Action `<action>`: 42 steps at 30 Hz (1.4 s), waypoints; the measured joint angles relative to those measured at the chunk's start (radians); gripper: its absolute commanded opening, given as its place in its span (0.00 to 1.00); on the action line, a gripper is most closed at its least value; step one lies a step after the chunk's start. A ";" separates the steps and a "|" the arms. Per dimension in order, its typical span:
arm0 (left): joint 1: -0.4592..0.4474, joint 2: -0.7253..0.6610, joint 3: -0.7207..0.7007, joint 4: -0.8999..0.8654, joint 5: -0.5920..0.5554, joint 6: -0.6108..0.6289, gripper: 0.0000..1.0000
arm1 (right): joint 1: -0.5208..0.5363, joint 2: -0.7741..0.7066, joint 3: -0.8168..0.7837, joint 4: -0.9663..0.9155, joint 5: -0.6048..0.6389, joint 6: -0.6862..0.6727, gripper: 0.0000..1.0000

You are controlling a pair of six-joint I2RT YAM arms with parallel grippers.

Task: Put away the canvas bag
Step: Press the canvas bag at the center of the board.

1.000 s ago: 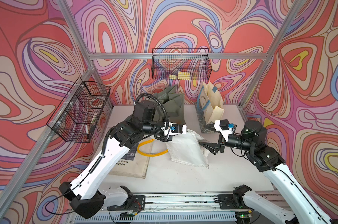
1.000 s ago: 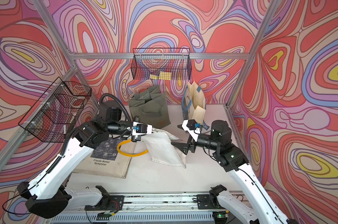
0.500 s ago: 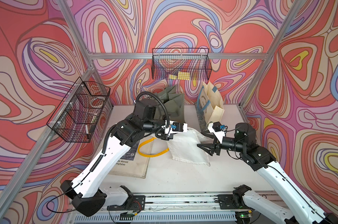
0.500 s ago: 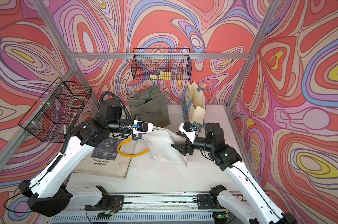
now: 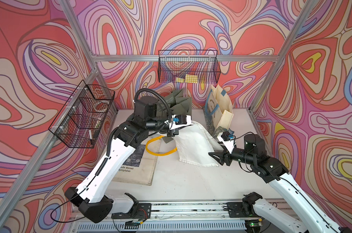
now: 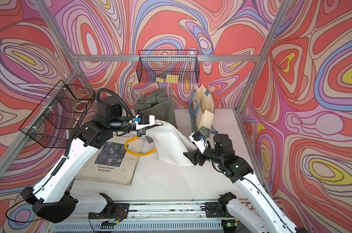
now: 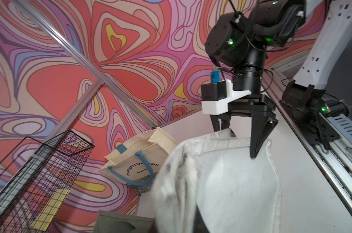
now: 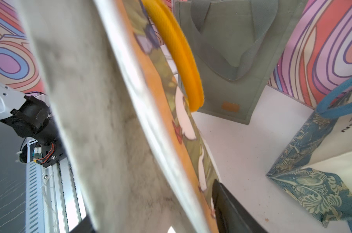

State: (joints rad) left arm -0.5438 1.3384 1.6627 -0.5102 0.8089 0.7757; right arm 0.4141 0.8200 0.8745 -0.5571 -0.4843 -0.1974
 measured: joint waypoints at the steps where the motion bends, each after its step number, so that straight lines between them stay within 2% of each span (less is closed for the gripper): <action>1: 0.010 -0.001 -0.006 0.026 0.008 -0.021 0.00 | 0.000 0.000 -0.004 0.003 0.002 0.005 0.65; 8: 0.030 -0.024 -0.077 0.147 0.031 -0.113 0.00 | 0.001 0.006 -0.017 0.027 0.016 0.025 0.31; 13: 0.041 -0.055 -0.129 0.191 0.026 -0.146 0.00 | 0.001 0.034 -0.011 0.051 0.024 0.023 0.17; 17: 0.042 -0.084 -0.163 0.204 0.010 -0.156 0.00 | 0.002 0.047 -0.008 0.060 0.019 0.014 0.00; 19: 0.042 -0.100 -0.178 0.207 -0.003 -0.156 0.01 | 0.003 0.050 -0.003 0.062 0.018 0.006 0.00; 24: 0.042 -0.146 -0.204 0.182 -0.060 -0.124 0.46 | 0.005 0.087 0.086 -0.033 0.057 -0.046 0.00; 27: 0.042 -0.183 -0.209 0.132 -0.101 -0.085 0.56 | 0.005 0.134 0.190 -0.147 0.115 -0.091 0.00; 31: 0.040 -0.239 -0.211 0.074 -0.149 -0.010 0.57 | 0.005 0.217 0.333 -0.289 0.207 -0.135 0.00; 33: 0.007 -0.263 -0.209 0.038 -0.197 0.055 0.58 | 0.005 0.260 0.390 -0.351 0.257 -0.150 0.00; 38: -0.183 -0.245 -0.171 -0.074 -0.362 0.206 0.58 | 0.004 0.318 0.452 -0.455 0.323 -0.166 0.00; 42: -0.295 -0.185 -0.164 -0.094 -0.500 0.290 0.59 | 0.004 0.336 0.505 -0.516 0.353 -0.169 0.00</action>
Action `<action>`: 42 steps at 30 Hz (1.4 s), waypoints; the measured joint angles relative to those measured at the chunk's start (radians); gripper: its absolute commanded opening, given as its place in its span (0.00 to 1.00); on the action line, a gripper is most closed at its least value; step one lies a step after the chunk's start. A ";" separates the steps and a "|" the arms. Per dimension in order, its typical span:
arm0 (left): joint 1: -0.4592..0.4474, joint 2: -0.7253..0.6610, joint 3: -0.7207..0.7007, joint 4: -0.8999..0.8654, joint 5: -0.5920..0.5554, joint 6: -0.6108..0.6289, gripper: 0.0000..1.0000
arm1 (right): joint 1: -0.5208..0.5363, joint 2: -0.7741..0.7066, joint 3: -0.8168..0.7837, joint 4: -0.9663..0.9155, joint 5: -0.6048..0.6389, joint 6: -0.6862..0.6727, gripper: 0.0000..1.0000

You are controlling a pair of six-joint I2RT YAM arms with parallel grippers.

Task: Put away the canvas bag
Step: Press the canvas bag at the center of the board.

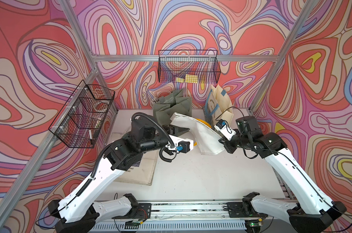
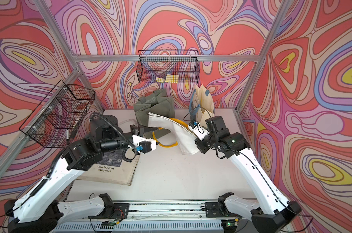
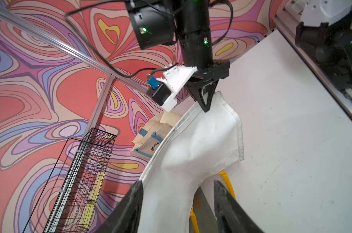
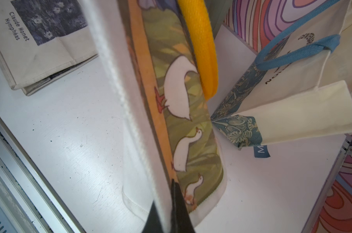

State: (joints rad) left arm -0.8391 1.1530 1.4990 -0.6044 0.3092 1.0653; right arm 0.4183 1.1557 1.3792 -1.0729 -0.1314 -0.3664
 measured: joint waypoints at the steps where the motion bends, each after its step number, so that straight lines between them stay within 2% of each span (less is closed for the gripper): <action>1: -0.023 0.021 0.005 -0.003 -0.029 0.018 0.59 | 0.000 0.001 0.011 -0.011 0.009 -0.002 0.00; 4: -0.070 0.101 0.035 -0.005 -0.098 0.056 0.59 | 0.000 0.001 0.040 -0.048 0.027 -0.013 0.00; 11: -0.081 0.257 0.108 0.036 -0.181 0.073 0.59 | 0.000 -0.001 0.071 -0.127 0.070 -0.039 0.00; 18: -0.085 0.346 0.191 0.074 -0.201 0.033 0.57 | 0.000 -0.005 0.090 -0.193 0.092 -0.053 0.00; 23: -0.090 0.375 0.206 0.077 -0.212 0.015 0.41 | 0.000 -0.005 0.112 -0.210 0.090 -0.053 0.00; 29: -0.092 0.394 0.204 0.089 -0.252 -0.011 0.37 | 0.000 -0.005 0.113 -0.208 0.073 -0.050 0.00; 32: -0.092 0.406 0.204 0.107 -0.270 -0.022 0.24 | 0.000 -0.005 0.113 -0.207 0.063 -0.043 0.00; 38: -0.092 0.422 0.204 0.120 -0.290 -0.033 0.18 | 0.000 -0.005 0.113 -0.209 0.053 -0.029 0.00; 42: -0.092 0.425 0.203 0.119 -0.299 -0.041 0.06 | -0.001 -0.006 0.107 -0.201 0.037 -0.021 0.00</action>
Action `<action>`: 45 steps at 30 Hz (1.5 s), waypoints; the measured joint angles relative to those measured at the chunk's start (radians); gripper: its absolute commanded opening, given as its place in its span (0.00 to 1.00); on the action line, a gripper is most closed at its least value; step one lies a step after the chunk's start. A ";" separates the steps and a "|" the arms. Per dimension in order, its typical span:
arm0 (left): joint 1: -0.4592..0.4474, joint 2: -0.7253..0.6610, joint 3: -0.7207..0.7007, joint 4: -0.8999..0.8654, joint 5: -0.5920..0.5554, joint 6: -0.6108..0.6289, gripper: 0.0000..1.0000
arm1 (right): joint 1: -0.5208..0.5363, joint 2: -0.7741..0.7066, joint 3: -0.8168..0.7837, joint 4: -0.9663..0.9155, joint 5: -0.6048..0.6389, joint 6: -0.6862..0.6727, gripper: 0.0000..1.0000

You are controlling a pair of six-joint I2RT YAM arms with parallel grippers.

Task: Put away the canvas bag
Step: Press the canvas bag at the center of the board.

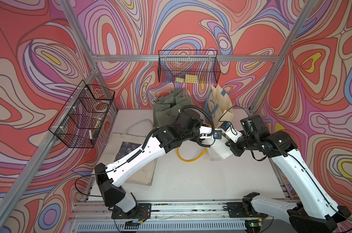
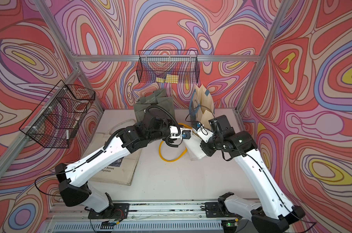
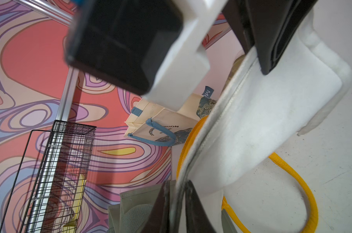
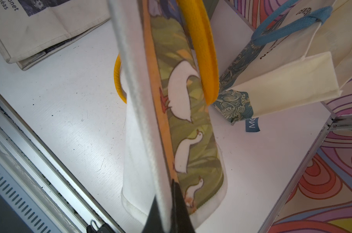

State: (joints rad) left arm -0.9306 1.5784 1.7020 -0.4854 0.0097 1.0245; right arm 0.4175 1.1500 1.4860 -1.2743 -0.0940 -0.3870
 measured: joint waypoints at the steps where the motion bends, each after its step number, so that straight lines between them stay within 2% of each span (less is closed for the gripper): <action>1: 0.000 0.000 -0.002 0.000 -0.004 0.000 0.03 | 0.000 0.000 -0.002 0.003 -0.003 0.002 0.00; 2: 0.000 0.000 -0.003 0.000 -0.008 -0.001 0.00 | 0.000 0.000 -0.006 0.004 -0.008 0.004 0.00; 13: -0.004 -0.048 -0.097 0.008 -0.045 -0.053 0.00 | -0.004 -0.002 -0.064 0.030 -0.082 0.016 0.01; 14: -0.003 -0.066 -0.118 0.011 -0.045 -0.065 0.00 | -0.004 -0.003 -0.075 0.044 -0.094 0.017 0.04; 22: 0.058 -0.286 -0.340 0.021 0.008 -0.217 0.00 | -0.001 -0.084 -0.180 0.265 -0.227 0.074 0.50; 25: 0.092 -0.356 -0.408 0.030 0.040 -0.269 0.00 | -0.001 -0.124 -0.201 0.354 -0.252 0.122 0.61; 31: 0.148 -0.457 -0.518 0.064 0.100 -0.341 0.00 | -0.001 -0.160 -0.203 0.468 -0.298 0.191 0.73; 35: 0.180 -0.490 -0.563 0.095 0.137 -0.357 0.00 | -0.001 -0.195 -0.205 0.480 -0.302 0.201 0.74; 39: 0.233 -0.525 -0.605 0.148 0.199 -0.367 0.00 | -0.001 -0.275 -0.244 0.483 -0.243 0.210 0.72; 45: 0.301 -0.565 -0.636 0.220 0.316 -0.380 0.00 | -0.001 -0.422 -0.359 0.505 -0.108 0.250 0.51</action>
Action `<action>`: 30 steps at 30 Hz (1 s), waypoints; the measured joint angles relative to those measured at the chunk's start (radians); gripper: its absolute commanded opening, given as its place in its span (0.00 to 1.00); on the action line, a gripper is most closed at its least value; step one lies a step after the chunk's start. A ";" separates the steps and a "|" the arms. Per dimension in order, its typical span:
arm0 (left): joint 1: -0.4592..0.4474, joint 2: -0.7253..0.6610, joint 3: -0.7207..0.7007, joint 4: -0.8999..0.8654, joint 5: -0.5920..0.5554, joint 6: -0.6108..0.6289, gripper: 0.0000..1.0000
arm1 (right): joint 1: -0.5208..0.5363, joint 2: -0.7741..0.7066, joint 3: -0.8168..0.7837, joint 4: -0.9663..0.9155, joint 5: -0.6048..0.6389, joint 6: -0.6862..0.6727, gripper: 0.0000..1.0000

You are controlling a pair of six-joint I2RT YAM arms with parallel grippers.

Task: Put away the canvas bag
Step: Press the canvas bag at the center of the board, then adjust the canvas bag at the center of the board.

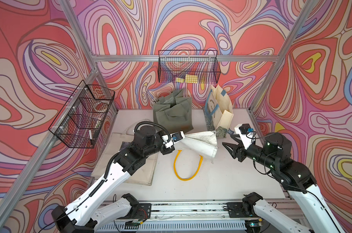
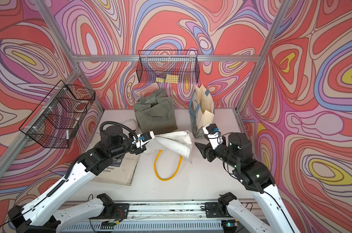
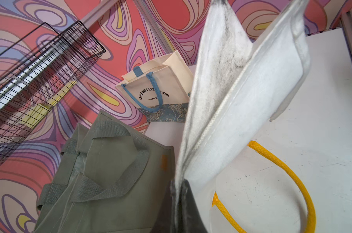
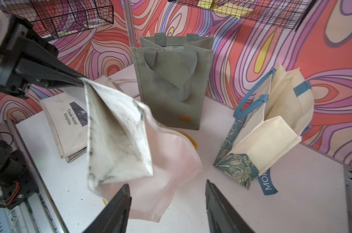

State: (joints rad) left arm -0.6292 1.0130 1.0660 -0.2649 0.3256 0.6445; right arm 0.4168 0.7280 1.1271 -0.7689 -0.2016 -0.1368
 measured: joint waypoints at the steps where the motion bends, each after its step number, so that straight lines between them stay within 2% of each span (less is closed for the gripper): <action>1: 0.005 -0.002 0.000 0.012 0.018 -0.003 0.00 | 0.000 -0.010 -0.011 0.001 0.009 0.006 0.48; 5: 0.010 -0.002 0.000 0.055 0.080 -0.006 0.00 | 0.000 -0.012 -0.076 0.020 0.023 0.035 0.35; 9: 0.010 -0.002 0.000 0.079 0.119 -0.018 0.00 | 0.000 0.029 -0.149 0.046 -0.025 0.054 0.30; 14: 0.023 -0.002 0.000 0.102 0.120 -0.042 0.00 | -0.003 0.093 -0.204 0.133 -0.175 0.079 0.29; 17: 0.023 -0.002 0.000 0.134 0.121 -0.055 0.00 | -0.003 0.130 -0.220 0.189 -0.221 0.098 0.29; 19: 0.023 -0.002 0.000 0.142 0.119 -0.058 0.00 | -0.003 0.146 -0.220 0.205 -0.214 0.102 0.28; 23: 0.021 0.000 0.000 0.137 0.103 -0.053 0.00 | -0.003 0.130 -0.201 0.180 -0.125 0.095 0.29; 30: 0.021 0.031 0.002 0.134 0.047 -0.043 0.00 | -0.003 -0.040 -0.188 0.095 -0.022 0.128 0.29</action>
State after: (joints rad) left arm -0.6086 1.0435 1.0683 -0.1307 0.3729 0.6018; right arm 0.4137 0.6884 0.9386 -0.6739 -0.2234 -0.0090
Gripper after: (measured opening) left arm 0.074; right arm 0.292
